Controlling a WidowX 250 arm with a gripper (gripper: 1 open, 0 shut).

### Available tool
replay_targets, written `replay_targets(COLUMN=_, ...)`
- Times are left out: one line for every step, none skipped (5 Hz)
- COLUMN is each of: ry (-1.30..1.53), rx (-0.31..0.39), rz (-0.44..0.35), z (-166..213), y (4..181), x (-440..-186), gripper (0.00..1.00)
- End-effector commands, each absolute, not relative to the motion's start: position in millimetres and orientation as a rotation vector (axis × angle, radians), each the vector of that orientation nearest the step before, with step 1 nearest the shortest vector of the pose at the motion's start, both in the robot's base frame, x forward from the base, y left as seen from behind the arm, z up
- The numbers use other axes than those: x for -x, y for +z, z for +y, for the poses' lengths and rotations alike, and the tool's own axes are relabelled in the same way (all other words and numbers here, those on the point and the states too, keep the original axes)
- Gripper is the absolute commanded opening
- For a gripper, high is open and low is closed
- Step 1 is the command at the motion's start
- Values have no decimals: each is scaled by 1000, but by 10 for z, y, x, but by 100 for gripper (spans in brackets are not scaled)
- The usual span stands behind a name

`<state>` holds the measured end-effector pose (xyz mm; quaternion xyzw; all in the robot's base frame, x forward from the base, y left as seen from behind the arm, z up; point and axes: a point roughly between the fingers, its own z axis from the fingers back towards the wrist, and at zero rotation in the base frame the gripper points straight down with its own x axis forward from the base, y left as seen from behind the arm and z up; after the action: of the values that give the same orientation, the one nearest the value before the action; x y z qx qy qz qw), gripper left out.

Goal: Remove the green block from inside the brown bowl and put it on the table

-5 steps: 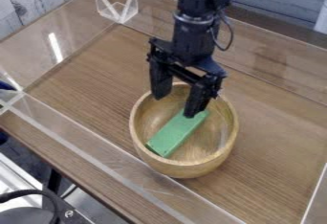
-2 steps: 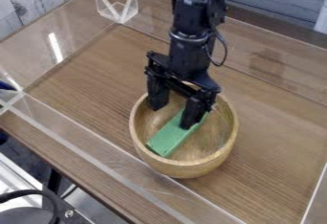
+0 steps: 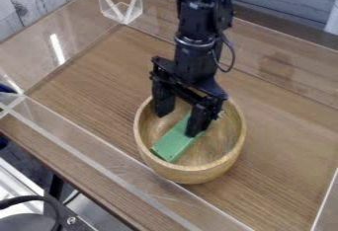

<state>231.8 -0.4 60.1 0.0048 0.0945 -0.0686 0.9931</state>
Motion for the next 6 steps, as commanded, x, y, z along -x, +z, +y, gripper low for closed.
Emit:
replay_targets(ry=-173, rx=-8, rz=116, z=-42, y=778, x=-2371, gripper=100)
replay_targets(ry=-184, rx=-6, rz=121, z=-61, y=726, x=-2367, gripper=100)
replay_targets(ry=-194, rx=-4, rz=129, z=-77, y=666, x=-2365, gripper=100)
replay_targets(ry=-204, rx=-2, rz=136, z=-95, y=627, x=-2356, gripper=100)
replay_targets(ry=-215, rx=0, rz=133, z=-117, y=645, x=-2355, gripper=100)
replay_targets(ry=-223, rx=5, rz=125, z=-131, y=685, x=-2362, gripper=100)
